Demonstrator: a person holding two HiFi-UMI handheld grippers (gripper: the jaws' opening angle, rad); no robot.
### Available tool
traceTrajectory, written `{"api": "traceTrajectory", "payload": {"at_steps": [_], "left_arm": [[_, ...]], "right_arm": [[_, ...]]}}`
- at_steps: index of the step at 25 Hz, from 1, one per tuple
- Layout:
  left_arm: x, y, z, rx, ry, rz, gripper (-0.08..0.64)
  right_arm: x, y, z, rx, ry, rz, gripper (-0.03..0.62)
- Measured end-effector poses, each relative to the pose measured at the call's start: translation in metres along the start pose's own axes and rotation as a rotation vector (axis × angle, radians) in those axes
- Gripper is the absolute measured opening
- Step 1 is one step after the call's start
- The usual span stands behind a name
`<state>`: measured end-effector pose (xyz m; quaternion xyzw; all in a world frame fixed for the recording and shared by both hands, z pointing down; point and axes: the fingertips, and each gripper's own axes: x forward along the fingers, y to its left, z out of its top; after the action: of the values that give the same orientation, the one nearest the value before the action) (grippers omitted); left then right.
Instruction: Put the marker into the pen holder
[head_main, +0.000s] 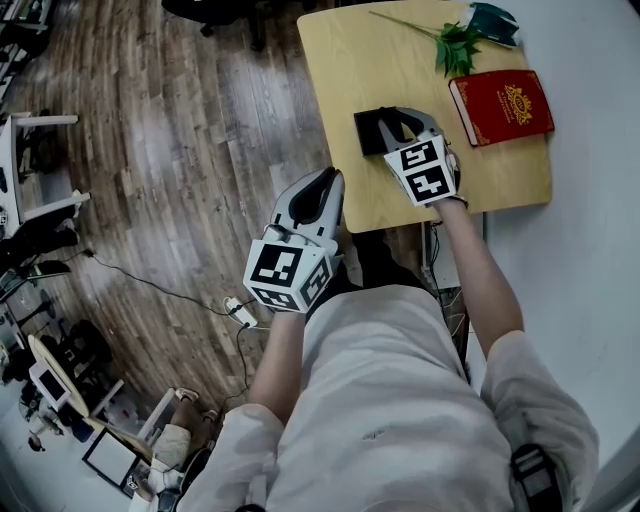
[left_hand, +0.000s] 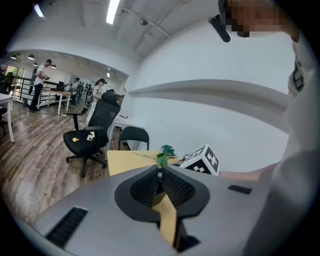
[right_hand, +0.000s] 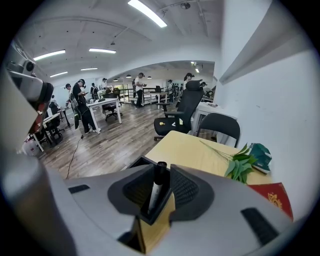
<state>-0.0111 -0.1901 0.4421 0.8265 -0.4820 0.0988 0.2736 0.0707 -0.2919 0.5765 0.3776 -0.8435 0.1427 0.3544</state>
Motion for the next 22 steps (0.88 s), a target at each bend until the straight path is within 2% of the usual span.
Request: {"api": "traceTrajectory", "payload": {"at_steps": [22], "left_arm": [[-0.058,-0.013,0.002,0.063,-0.020,-0.132,0.028]], "right_arm": [[-0.068,0.034,0.002,0.040,-0.022,-0.152,0.066]]}}
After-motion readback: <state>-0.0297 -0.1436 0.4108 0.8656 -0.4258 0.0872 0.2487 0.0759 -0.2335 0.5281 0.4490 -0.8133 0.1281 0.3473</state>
